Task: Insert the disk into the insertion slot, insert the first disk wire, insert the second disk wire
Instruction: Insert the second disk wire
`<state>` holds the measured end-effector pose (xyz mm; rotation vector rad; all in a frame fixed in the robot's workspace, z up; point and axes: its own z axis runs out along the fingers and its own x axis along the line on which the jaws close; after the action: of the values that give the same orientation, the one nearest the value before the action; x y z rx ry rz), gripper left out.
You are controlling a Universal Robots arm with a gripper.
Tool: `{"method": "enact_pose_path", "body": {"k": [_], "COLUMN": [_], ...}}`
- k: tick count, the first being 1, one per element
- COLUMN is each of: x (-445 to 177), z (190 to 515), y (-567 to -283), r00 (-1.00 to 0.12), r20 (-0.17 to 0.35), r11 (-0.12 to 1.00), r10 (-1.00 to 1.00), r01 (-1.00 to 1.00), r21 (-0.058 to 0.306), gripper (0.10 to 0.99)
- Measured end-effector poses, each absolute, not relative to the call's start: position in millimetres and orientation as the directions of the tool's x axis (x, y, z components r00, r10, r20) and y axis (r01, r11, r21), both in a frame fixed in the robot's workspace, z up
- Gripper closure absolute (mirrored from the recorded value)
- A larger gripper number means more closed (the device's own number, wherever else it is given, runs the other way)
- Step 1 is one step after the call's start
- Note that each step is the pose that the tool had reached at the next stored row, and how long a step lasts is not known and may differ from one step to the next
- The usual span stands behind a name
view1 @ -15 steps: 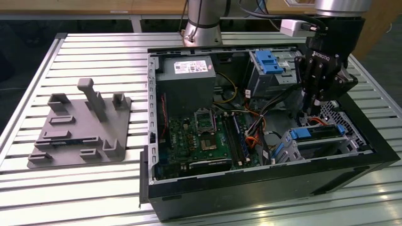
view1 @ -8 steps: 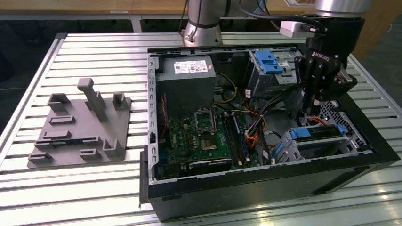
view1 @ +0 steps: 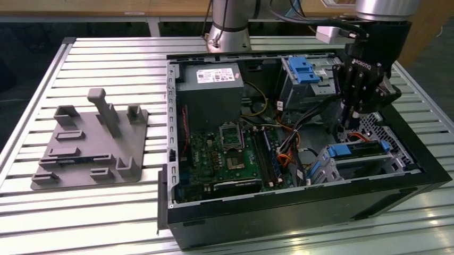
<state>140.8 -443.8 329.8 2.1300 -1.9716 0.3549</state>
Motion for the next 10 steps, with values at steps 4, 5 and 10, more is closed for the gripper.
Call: {"method": "enact_pose_path", "body": {"k": [4,5,10], "x": [140.8,140.8,140.8], "z": [329.5,329.4,328.9], "y": [-443.9,-443.8,-443.8], "r00": [0.072,0.072,0.072], "r20": [0.321,0.321,0.321], "r11": [-0.078,-0.078,-0.078], "r10": [-0.944,-0.944,-0.944], "r01": [-0.997,-0.997,-0.997], "r21": [-0.004,-0.004,-0.004], "gripper": [0.882,0.882,0.882]}}
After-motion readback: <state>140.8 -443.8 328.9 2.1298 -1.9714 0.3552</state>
